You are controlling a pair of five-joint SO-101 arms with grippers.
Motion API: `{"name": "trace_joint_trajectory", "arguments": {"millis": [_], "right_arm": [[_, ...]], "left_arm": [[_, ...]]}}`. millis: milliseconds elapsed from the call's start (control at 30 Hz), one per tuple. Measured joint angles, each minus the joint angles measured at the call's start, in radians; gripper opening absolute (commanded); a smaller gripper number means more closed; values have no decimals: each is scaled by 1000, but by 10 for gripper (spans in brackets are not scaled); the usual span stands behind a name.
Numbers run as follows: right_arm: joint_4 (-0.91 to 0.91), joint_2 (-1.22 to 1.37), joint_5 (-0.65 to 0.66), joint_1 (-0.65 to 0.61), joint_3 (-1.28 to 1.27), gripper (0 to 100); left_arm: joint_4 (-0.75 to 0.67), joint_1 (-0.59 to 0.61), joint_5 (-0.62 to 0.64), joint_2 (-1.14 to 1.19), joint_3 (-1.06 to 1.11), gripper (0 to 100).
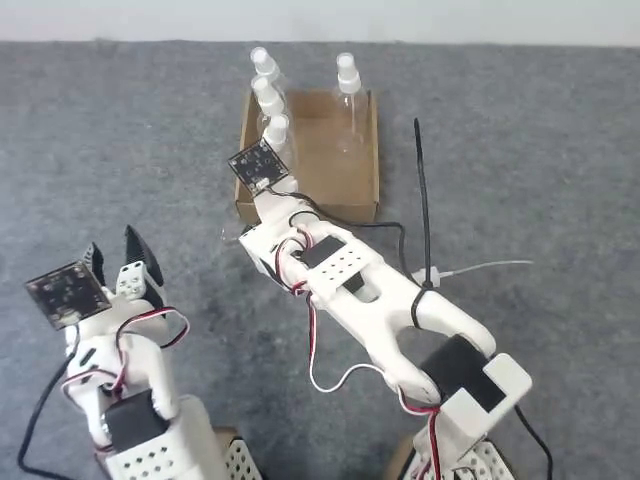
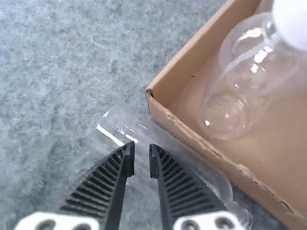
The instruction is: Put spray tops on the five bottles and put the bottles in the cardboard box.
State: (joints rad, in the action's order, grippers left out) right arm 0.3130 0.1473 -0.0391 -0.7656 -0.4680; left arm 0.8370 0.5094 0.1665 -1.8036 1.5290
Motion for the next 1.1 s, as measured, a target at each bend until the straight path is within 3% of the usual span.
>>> {"name": "trace_joint_trajectory", "arguments": {"millis": [200,367,833,1100], "right_arm": [[-63,38,3,0,2,9],[-64,54,89,6,12,7],[416,-163,129,2,29,7],[450,-279,129,0,29,9]], "left_arm": [[0,2,0,0,0,159],[0,6,0,0,0,159],[0,6,0,0,0,159],[0,6,0,0,0,159]]}}
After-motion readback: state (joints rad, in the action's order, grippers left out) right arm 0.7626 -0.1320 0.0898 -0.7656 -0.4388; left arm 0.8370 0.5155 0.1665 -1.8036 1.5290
